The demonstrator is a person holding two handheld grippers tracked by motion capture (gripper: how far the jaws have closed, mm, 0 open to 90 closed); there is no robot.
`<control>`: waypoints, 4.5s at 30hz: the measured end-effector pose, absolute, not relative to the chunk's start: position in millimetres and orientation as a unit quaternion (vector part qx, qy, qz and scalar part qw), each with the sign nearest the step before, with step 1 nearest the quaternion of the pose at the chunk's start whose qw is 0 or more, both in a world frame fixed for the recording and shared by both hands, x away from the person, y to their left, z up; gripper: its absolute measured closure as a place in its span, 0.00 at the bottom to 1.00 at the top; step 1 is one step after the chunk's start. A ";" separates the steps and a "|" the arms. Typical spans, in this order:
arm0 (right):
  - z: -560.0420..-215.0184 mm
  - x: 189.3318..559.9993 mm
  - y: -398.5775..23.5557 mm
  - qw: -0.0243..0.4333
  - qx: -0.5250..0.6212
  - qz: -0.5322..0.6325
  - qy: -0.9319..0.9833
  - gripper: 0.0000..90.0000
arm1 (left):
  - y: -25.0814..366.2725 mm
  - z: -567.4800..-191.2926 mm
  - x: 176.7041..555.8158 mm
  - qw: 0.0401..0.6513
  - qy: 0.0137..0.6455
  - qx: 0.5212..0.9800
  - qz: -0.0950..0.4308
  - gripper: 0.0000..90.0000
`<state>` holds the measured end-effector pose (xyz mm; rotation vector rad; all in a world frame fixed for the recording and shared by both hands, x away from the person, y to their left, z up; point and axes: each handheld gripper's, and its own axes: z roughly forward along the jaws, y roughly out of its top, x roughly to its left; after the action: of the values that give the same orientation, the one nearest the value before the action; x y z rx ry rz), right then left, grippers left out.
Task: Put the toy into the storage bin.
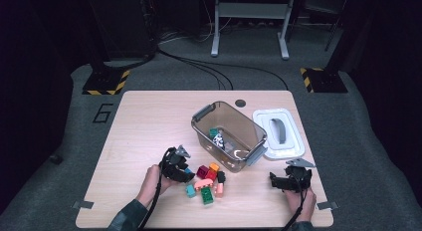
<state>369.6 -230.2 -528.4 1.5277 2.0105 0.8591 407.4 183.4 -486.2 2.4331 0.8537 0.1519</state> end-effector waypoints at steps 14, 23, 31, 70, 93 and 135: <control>-528.4 369.6 -230.4 0.235 0.556 0.313 0.733 0.04 | 188.2 -483.7 412.1 0.281 0.324 0.901 0.061 0.65; -528.4 369.6 -230.4 0.235 0.556 0.313 0.733 0.04 | 194.3 -472.4 418.6 0.288 0.333 0.895 0.075 0.66; -528.3 369.7 -230.5 0.235 0.556 0.313 0.733 0.04 | 202.8 -456.6 428.5 0.296 0.342 0.887 0.088 0.66; -528.4 369.5 -230.3 0.234 0.556 0.313 0.733 0.04 | 221.9 -398.9 470.8 0.296 0.368 0.871 0.134 0.66; -528.4 369.6 -230.2 0.234 0.556 0.313 0.733 0.04 | 218.0 -358.5 495.6 0.299 0.371 0.864 0.160 0.66; -528.4 369.6 -230.3 0.234 0.556 0.314 0.733 0.04 | 133.4 -365.8 522.6 0.283 0.318 0.894 0.138 0.66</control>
<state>369.6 -230.3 -528.4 1.5262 2.0133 0.8615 522.6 133.4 -365.8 2.3931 0.8519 0.3684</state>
